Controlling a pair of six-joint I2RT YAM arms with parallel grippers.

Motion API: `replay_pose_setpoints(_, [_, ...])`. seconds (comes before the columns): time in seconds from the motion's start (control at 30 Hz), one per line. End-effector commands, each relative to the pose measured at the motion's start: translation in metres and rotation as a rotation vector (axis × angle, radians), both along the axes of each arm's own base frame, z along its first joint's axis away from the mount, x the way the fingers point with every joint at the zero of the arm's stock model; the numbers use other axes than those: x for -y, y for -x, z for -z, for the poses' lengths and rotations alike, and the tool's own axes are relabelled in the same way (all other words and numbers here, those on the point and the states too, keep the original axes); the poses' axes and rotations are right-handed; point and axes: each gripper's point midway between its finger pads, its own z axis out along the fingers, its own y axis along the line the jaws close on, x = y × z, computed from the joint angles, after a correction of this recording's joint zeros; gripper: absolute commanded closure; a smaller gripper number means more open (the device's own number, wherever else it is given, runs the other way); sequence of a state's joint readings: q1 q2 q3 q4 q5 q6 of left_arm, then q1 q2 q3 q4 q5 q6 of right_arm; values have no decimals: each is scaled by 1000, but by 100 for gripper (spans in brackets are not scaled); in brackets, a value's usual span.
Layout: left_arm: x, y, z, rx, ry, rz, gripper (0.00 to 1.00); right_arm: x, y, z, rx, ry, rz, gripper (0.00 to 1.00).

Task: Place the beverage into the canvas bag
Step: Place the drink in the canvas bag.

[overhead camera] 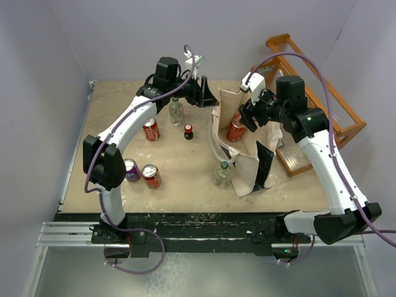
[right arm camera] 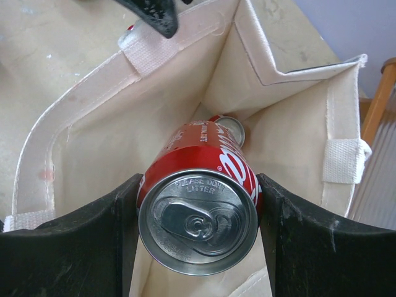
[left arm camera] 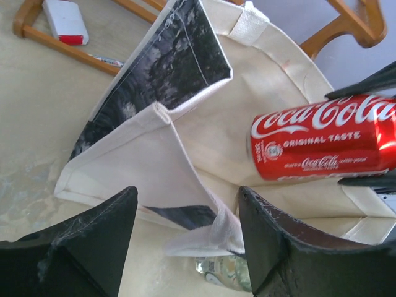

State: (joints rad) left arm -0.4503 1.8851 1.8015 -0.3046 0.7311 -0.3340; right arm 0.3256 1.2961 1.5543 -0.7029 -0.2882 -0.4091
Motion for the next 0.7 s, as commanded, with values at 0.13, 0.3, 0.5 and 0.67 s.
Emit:
replay_pose_setpoints(0.13, [17, -3, -25, -61, 55, -19, 39, -21, -15, -16, 133, 7, -161, 68])
replay_pose_setpoints(0.3, [14, -12, -15, -69, 22, -73, 46, -30, -19, 0, 105, 34, -240, 68])
replay_pose_setpoints(0.5, [17, -11, -6, -98, 10, -65, 61, -38, -22, 17, 63, 64, -321, 68])
replay_pose_setpoints(0.67, [19, -6, -5, -102, 25, -45, 71, -46, -22, 32, 51, 64, -388, 68])
